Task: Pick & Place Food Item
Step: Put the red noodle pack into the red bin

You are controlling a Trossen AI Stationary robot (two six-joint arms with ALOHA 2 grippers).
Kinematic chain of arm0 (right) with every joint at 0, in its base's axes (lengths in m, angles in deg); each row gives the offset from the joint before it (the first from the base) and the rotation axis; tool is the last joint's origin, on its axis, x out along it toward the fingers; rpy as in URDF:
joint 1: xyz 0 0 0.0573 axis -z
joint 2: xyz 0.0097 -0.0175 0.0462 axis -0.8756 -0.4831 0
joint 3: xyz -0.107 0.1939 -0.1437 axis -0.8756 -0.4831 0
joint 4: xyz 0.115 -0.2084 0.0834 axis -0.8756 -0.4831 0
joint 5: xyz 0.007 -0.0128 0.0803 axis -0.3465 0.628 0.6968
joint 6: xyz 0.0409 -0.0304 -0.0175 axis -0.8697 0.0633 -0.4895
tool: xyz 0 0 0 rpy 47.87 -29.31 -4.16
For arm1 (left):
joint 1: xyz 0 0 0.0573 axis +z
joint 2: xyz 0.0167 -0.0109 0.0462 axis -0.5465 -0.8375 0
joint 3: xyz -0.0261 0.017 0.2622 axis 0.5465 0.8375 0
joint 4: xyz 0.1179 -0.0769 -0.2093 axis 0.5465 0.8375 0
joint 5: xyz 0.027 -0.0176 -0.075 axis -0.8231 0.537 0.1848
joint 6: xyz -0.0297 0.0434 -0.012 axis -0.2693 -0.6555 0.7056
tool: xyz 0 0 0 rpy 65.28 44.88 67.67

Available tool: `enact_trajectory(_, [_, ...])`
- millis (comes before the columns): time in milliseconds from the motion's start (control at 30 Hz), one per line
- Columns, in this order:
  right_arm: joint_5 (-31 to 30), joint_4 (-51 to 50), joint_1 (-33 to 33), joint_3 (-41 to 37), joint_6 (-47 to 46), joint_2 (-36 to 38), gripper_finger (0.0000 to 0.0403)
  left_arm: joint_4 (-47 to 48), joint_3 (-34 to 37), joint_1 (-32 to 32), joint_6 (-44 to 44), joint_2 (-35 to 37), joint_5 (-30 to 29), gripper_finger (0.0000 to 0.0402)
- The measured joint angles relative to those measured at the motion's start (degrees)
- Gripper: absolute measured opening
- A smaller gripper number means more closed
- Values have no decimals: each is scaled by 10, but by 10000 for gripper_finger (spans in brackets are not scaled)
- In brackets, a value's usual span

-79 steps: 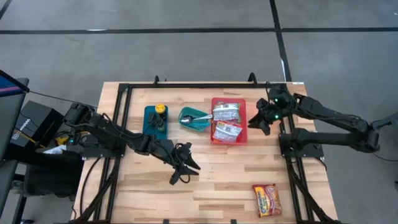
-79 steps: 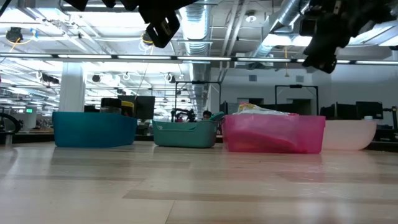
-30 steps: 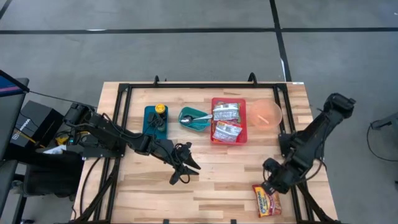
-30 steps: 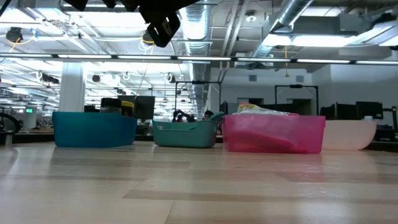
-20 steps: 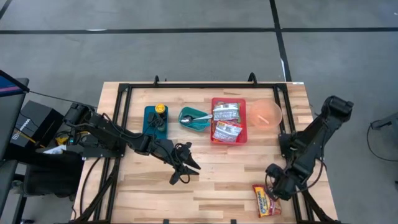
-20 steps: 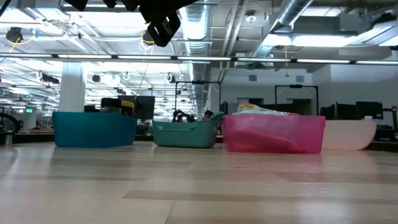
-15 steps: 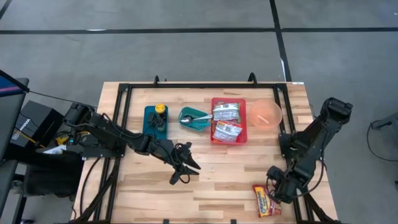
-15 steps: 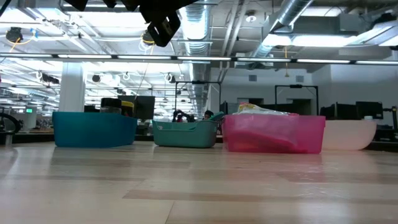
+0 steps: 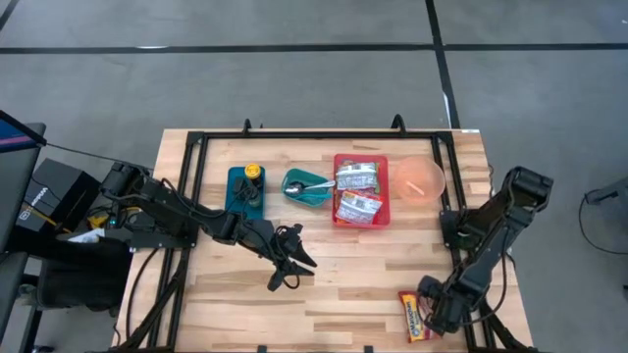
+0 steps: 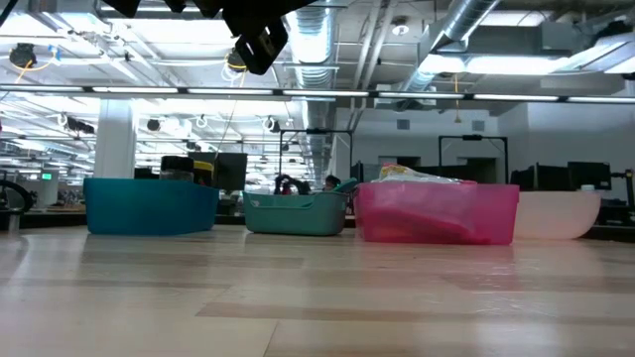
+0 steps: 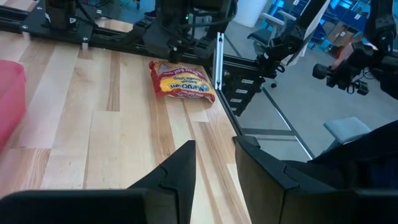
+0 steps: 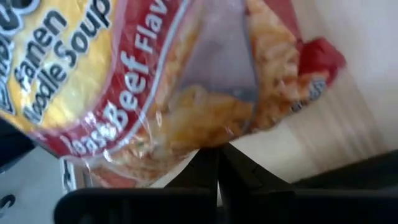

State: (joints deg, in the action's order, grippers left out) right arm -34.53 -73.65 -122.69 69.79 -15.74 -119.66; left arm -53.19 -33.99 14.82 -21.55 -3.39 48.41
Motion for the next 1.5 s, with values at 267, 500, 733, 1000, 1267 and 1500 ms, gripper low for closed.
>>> enact_trajectory(267, [-4,48,14,0,19,-18,0,0,0,0,0,0,0,109])
enact_trajectory(500, [-26,91,35,0,41,-16,0,0,0,0,0,0,0,109])
enact_trajectory(733, [-53,132,74,0,88,-16,0,0,0,0,0,0,0,109])
enact_trajectory(1000, [-55,135,132,0,151,-16,0,0,0,0,0,0,0,109])
enact_trajectory(1267, [-64,172,186,0,240,-16,0,0,0,0,0,0,0,109])
enact_trajectory(1500, [-55,160,195,0,243,3,0,0,0,0,0,0,0,109])
